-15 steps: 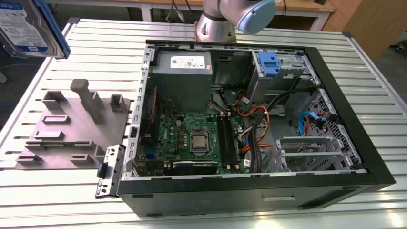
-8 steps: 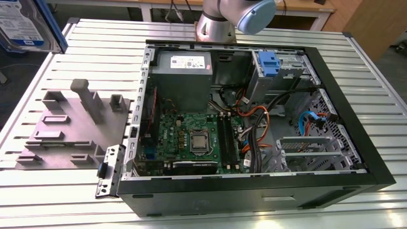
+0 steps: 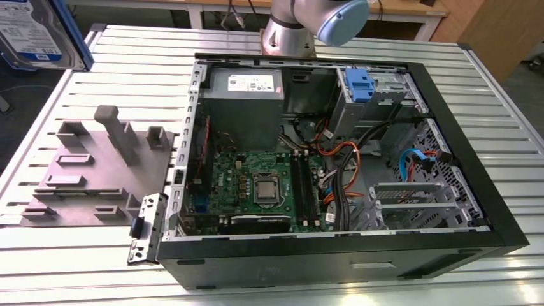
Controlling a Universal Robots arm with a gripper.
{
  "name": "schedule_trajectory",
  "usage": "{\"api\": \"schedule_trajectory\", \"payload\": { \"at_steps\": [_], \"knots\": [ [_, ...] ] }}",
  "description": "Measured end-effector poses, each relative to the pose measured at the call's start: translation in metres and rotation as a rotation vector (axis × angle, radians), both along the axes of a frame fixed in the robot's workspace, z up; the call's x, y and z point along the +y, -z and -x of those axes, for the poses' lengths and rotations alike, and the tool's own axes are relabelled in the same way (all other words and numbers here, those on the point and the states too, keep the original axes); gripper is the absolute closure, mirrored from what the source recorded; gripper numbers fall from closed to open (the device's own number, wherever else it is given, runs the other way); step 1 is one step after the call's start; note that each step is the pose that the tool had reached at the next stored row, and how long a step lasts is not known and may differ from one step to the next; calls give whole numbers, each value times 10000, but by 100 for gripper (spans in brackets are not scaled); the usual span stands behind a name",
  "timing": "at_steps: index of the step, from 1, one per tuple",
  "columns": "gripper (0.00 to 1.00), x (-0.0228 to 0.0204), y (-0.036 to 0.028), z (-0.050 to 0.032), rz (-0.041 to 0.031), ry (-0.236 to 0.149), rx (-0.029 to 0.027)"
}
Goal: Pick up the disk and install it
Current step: 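Pick up the disk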
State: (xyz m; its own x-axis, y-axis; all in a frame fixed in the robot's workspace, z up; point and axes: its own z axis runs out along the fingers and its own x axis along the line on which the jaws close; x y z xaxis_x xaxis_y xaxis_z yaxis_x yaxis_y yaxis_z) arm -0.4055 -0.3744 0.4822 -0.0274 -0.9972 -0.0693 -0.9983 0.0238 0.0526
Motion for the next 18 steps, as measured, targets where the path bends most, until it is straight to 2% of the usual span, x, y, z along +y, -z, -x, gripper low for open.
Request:
{"api": "schedule_trajectory", "payload": {
  "at_steps": [18],
  "knots": [
    [65,0,0,-499,-2,0,0]
  ]
}}
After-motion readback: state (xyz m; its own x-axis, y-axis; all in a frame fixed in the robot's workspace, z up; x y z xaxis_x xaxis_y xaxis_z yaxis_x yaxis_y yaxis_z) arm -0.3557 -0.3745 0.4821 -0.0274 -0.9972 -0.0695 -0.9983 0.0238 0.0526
